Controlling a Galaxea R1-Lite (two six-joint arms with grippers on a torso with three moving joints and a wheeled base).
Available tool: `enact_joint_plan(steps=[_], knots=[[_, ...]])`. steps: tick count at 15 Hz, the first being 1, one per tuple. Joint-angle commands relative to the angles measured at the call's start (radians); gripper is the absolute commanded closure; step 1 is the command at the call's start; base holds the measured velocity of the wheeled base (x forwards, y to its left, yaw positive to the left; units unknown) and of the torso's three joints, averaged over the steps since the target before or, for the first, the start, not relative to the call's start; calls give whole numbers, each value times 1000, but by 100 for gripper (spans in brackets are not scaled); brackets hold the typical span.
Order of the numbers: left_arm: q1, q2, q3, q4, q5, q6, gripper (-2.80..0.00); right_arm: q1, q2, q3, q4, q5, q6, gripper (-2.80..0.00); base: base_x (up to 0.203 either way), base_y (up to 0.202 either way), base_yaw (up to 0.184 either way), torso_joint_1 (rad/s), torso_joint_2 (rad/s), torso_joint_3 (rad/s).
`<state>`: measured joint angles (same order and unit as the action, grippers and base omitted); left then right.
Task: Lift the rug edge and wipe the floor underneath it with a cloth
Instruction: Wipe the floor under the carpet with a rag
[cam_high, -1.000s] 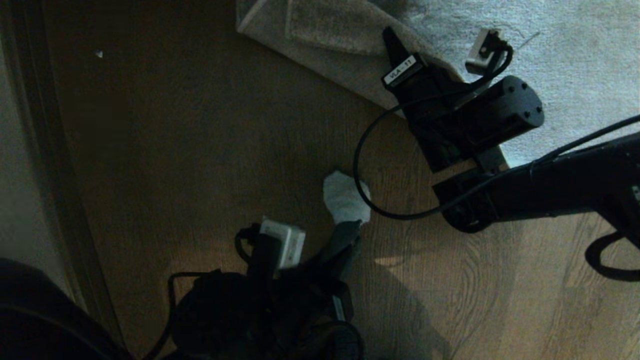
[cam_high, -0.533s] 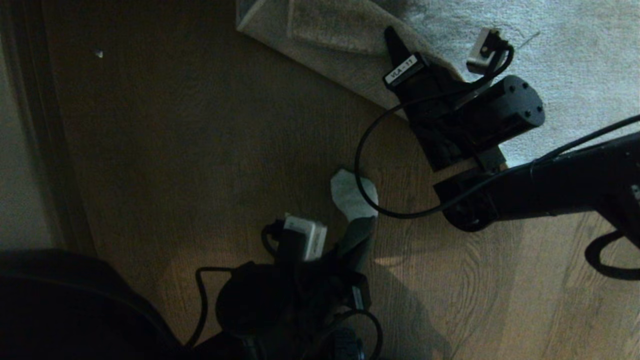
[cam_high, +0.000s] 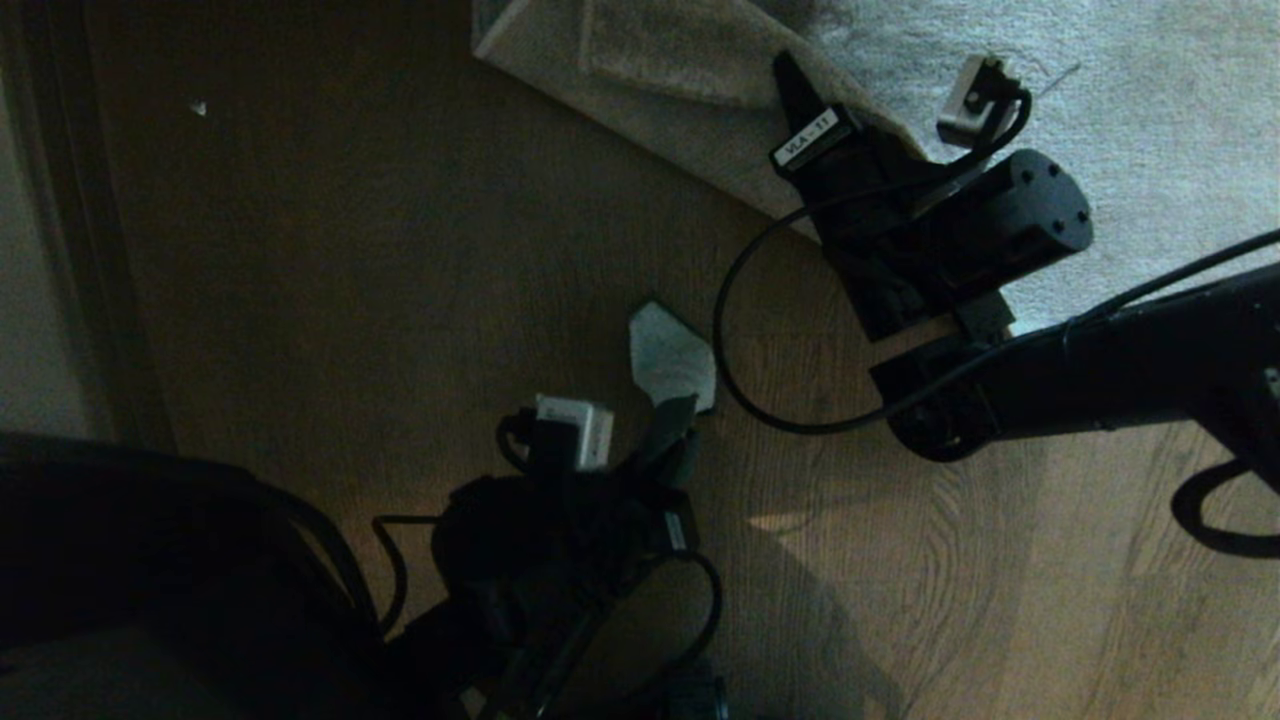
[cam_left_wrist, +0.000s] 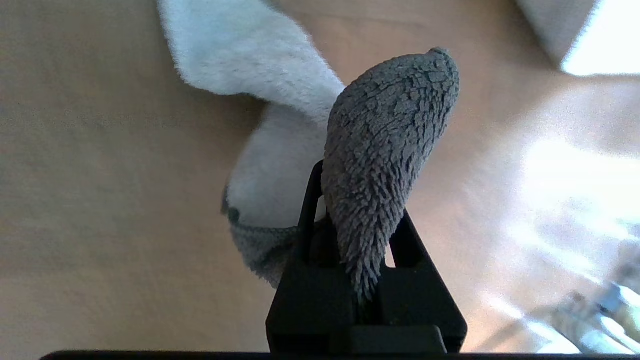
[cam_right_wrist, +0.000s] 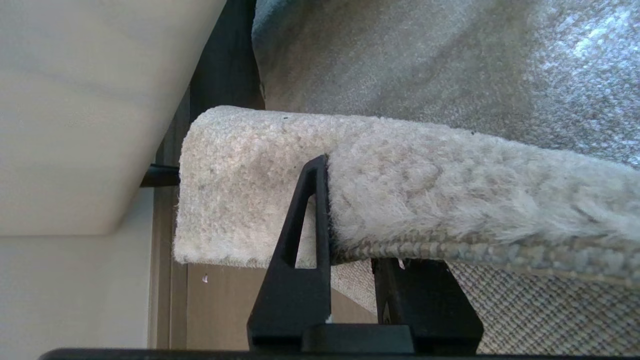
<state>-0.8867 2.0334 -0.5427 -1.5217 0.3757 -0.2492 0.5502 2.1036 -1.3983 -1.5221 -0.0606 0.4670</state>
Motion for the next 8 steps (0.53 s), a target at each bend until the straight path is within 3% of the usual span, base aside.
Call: enact_joint_plan(steps=[1,4,8], knots=[[50,5,-7,-28,1,-2,0,0,-1,1,-44,-1,2,0,0,0,0,0,0,0],[119,1,-10,-28,-12,-1,0,0,1,2,-44,-1,-1,0,0,0,0,0,0,0],[130,2,-16,-28,-11,-3,0,0,3,2,-44,1,-1,0,0,0,0,0,0,0]])
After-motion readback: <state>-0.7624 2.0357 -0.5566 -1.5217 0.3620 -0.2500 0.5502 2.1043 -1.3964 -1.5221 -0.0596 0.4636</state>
